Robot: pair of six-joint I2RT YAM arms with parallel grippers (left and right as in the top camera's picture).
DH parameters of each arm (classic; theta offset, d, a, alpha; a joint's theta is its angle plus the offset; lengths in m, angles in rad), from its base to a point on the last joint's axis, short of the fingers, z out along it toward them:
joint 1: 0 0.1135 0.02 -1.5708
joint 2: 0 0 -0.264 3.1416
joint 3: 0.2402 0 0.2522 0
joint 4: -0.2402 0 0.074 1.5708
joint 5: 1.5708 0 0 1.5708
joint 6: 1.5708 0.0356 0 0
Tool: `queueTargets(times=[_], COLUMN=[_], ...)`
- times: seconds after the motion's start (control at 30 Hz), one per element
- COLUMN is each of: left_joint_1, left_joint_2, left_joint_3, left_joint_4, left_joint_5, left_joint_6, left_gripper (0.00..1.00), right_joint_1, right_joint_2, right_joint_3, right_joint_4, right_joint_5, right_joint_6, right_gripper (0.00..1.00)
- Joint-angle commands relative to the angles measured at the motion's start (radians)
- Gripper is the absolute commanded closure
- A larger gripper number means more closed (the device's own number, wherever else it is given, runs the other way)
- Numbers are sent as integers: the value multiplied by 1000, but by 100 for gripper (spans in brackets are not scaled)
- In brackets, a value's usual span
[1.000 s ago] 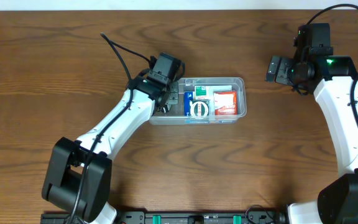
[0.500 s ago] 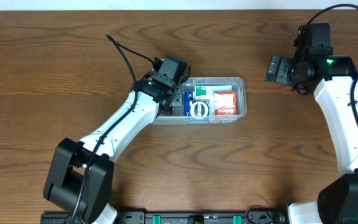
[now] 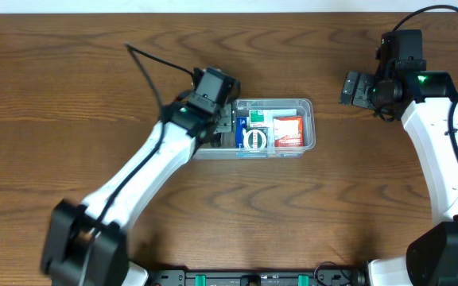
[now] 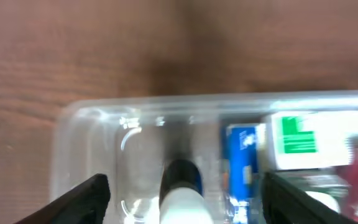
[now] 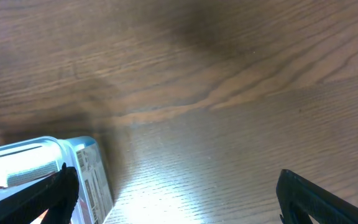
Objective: Pack container
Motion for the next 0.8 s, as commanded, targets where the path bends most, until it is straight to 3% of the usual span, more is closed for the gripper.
queueTargets(times=[0.0,0.17,0.63,0.77], left_joint_1=[-1,-1,0,6], left_joint_2=[-113,-258,-568,-620], left_joint_3=[19,19,19,19], left_joint_4=[-8,-127,-620,-686], left_joint_5=[-23,-22,-22,-68], left_joint_6=[47,47,43,-38], left_gripper=[12,2,2,2], right_joint_1=[-1,-1,-1,-1], right_joint_2=[3,3,3,3], right_joint_3=[8,8,8,8], right_joint_4=[-2,-2,-2,-2], right_joint_5=[9,9,9,9], right_joint_6=[6,6,6,6], right_gripper=[1,1,1,1])
